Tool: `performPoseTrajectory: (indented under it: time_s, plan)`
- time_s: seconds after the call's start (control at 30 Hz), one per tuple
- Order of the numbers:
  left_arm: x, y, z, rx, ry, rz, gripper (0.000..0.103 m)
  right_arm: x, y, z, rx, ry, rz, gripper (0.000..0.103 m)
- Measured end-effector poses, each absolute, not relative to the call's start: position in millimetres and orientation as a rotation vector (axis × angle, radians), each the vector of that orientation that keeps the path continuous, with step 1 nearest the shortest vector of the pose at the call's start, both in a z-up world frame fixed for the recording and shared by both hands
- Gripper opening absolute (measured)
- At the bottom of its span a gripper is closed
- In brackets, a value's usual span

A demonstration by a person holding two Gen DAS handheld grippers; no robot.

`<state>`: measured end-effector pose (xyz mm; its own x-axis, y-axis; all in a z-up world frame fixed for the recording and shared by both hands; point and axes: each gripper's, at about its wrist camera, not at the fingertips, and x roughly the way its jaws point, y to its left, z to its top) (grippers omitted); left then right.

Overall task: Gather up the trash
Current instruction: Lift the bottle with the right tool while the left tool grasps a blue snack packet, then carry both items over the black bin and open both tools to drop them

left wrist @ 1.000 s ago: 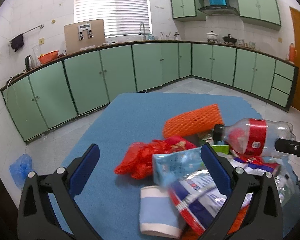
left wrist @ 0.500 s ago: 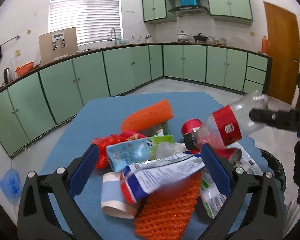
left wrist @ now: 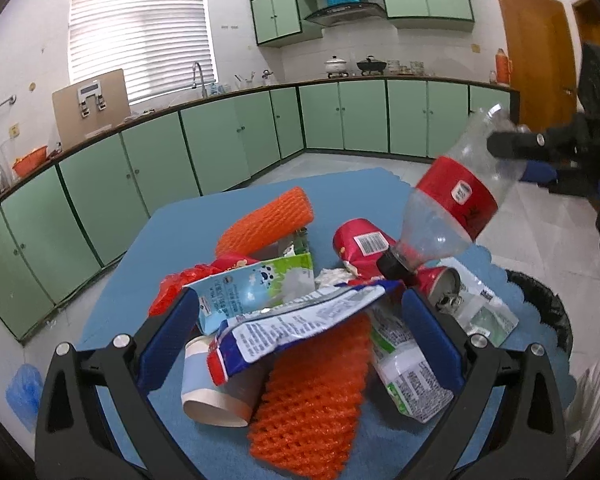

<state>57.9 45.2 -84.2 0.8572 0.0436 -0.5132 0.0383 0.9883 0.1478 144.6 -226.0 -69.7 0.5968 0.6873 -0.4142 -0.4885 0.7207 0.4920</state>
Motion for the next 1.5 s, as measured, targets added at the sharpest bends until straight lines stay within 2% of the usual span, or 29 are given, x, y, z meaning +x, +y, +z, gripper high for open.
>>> performPoseTrajectory:
  time_s: [0.2,0.3,0.4,0.47,0.57,0.63,0.7,0.83,0.93,1.17,1.5]
  plan:
    - [67.6,46.1,-94.3,0.173,0.551,0.018,0.098,148.1,-225.3,-72.0,0.359,0.63,0.702,0.06]
    - [74.1,47.7,-97.5,0.179,0.564,0.017,0.093,150.0,-225.4,-73.1,0.361,0.63,0.705,0.06]
    - [78.8,49.1,-100.1,0.173,0.586,0.011,0.073,151.0,-224.7,-72.6,0.364,0.631,0.708,0.06]
    - [81.0,51.4,-101.7,0.155,0.6,0.004,0.07,151.7,-224.9,-72.8,0.371,0.631,0.712,0.06]
    - [80.1,54.9,-100.0,0.138,0.597,0.007,0.06,151.5,-226.2,-71.6,0.379,0.627,0.716,0.06]
    - [79.1,57.0,-95.5,0.124,0.587,0.008,0.037,151.1,-226.0,-69.7,0.382,0.623,0.719,0.06]
    - [78.9,59.0,-91.2,0.108,0.58,0.004,0.025,150.3,-225.5,-66.4,0.38,0.615,0.72,0.06]
    - [75.8,64.4,-77.1,0.082,0.538,0.0,0.011,149.0,-222.9,-54.4,0.372,0.593,0.722,0.06]
    - [75.9,67.5,-66.4,0.062,0.516,-0.008,0.007,148.9,-222.8,-45.2,0.377,0.572,0.724,0.06]
    - [74.5,64.0,-44.1,0.038,0.465,-0.037,0.007,146.2,-227.5,-23.6,0.363,0.53,0.711,0.06]
    - [86.9,9.7,-21.6,0.002,0.416,-0.217,0.007,129.1,-275.7,-4.8,0.356,0.472,0.602,0.06]
